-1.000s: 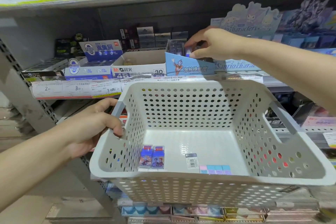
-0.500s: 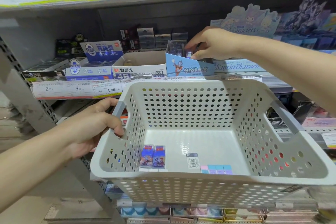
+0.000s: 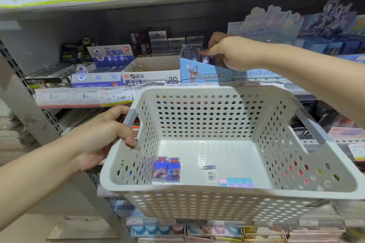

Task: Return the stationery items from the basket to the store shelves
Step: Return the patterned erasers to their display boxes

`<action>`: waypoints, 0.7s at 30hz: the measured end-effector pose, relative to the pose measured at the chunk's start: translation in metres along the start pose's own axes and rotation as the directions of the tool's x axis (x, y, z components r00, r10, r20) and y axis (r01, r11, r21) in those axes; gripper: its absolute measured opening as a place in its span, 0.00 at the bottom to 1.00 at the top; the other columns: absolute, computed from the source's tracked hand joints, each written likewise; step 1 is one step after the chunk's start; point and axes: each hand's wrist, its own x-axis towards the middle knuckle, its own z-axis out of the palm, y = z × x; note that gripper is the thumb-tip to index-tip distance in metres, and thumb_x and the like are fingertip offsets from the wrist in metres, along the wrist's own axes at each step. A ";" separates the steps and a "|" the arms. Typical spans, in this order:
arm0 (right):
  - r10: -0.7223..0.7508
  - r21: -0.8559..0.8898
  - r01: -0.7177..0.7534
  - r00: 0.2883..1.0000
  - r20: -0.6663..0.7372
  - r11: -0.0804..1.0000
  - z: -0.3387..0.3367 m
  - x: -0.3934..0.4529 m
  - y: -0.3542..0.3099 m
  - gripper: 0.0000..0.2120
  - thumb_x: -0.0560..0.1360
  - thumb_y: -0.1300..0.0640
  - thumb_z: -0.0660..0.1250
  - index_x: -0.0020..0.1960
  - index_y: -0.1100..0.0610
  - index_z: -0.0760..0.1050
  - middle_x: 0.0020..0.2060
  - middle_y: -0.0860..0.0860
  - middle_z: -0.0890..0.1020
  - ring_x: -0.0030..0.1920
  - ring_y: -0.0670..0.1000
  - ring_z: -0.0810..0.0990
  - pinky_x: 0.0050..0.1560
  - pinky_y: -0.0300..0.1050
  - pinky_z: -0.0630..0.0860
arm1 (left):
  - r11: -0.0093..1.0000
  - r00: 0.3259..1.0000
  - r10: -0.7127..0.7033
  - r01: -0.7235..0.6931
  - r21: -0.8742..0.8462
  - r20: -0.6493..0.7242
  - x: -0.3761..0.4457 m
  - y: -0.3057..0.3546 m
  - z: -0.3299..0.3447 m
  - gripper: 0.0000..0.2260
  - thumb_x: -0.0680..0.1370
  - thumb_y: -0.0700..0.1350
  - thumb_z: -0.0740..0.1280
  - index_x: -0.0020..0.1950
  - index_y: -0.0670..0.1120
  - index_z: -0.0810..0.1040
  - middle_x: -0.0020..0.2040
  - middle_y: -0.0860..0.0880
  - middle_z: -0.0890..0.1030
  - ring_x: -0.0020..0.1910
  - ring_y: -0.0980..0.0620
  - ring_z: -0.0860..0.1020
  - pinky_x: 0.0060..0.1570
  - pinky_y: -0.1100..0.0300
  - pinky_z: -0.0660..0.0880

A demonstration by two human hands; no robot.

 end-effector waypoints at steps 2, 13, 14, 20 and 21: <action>0.005 -0.031 -0.005 1.000 0.004 1.000 0.001 0.000 -0.003 0.29 0.75 0.73 0.54 0.72 0.53 0.66 0.66 0.57 0.72 0.59 0.60 0.74 0.45 0.43 0.65 | 1.000 1.000 0.001 -0.001 -0.005 0.002 0.001 -0.001 0.000 0.26 0.54 0.31 0.64 0.50 0.47 0.75 0.39 0.37 0.79 0.39 0.39 0.78 0.50 0.40 0.75; 0.066 0.260 -0.049 0.996 -0.058 0.964 0.001 0.000 -0.006 0.34 0.71 0.75 0.51 0.73 0.53 0.62 0.55 0.55 0.75 0.58 0.57 0.74 0.50 0.41 0.68 | 1.000 1.000 -0.002 0.002 0.019 0.012 0.001 -0.004 -0.002 0.24 0.54 0.32 0.65 0.47 0.49 0.76 0.37 0.40 0.81 0.38 0.40 0.79 0.46 0.41 0.76; 0.074 0.293 -0.050 0.995 -0.072 0.955 0.000 -0.001 -0.007 0.33 0.71 0.75 0.51 0.72 0.54 0.64 0.52 0.53 0.75 0.56 0.57 0.75 0.50 0.42 0.70 | 1.000 1.000 -0.004 0.004 0.021 0.013 0.002 -0.004 -0.002 0.24 0.54 0.32 0.65 0.47 0.49 0.75 0.37 0.40 0.81 0.38 0.40 0.79 0.46 0.41 0.76; 0.105 0.288 -0.058 0.983 -0.151 0.956 -0.012 -0.012 -0.021 0.25 0.72 0.73 0.51 0.61 0.59 0.77 0.55 0.56 0.79 0.56 0.56 0.77 0.58 0.48 0.75 | 1.000 1.000 0.000 0.000 0.029 0.007 0.002 -0.004 -0.002 0.24 0.54 0.32 0.65 0.48 0.49 0.75 0.36 0.40 0.80 0.37 0.40 0.79 0.46 0.44 0.76; 0.109 0.276 -0.063 0.982 -0.152 0.959 -0.012 -0.013 -0.023 0.24 0.72 0.73 0.52 0.60 0.59 0.78 0.57 0.56 0.79 0.56 0.57 0.76 0.58 0.50 0.75 | 1.000 1.000 0.004 -0.004 0.029 0.008 0.002 -0.004 -0.002 0.24 0.54 0.32 0.64 0.48 0.49 0.75 0.36 0.41 0.80 0.37 0.41 0.78 0.45 0.46 0.76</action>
